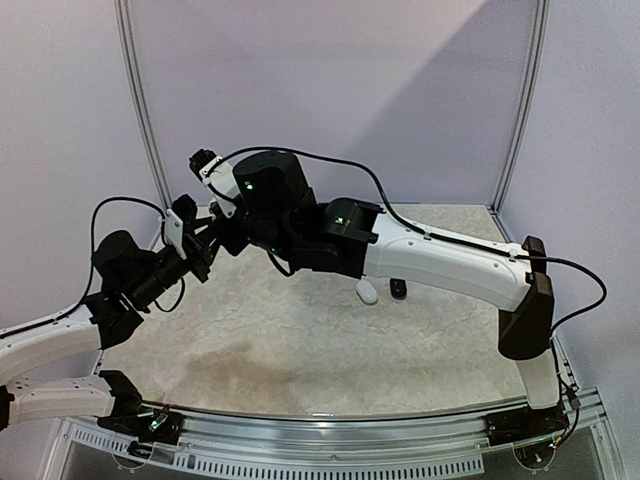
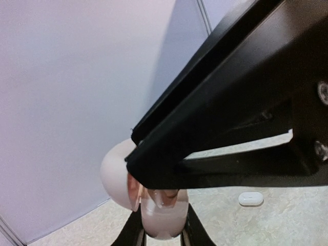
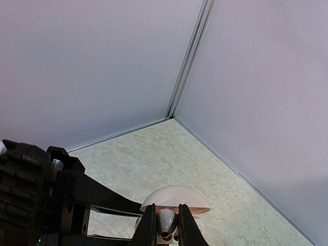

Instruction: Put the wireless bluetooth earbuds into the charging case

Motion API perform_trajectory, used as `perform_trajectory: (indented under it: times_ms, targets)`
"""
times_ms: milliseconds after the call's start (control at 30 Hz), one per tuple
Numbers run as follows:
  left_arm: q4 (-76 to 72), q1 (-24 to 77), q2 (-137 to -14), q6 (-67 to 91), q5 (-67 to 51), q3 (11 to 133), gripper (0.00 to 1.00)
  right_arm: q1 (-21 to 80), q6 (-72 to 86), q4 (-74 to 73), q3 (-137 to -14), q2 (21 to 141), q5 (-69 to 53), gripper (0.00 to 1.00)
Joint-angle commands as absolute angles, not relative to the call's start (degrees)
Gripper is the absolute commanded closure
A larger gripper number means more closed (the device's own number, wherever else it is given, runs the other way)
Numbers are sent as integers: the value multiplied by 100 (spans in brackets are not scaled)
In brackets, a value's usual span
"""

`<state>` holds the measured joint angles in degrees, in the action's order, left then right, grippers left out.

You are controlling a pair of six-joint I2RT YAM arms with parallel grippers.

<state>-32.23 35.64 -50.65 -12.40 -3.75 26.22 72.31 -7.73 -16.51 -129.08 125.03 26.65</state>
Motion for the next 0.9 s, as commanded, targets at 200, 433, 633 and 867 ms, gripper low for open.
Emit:
perform_trajectory:
  times_ms: [200,433,633,867]
  targets:
    - [-3804,3691,-4977,-1134,-416,2677,100,7133,-604,-2290,-12925,12770,3459,100]
    - [-3777,3691,-4949,-1157,-396,2634,100,7048,-42,-2435,-12843,12507,3355,100]
    - [-3784,3691,-4940,-1225,-389,2609,100,7041,-26,-2359,-12841,12413,3400,100]
    - [-3762,3691,-4944,-1219,-400,2562,100,7054,159,-1948,-12911,12185,3238,100]
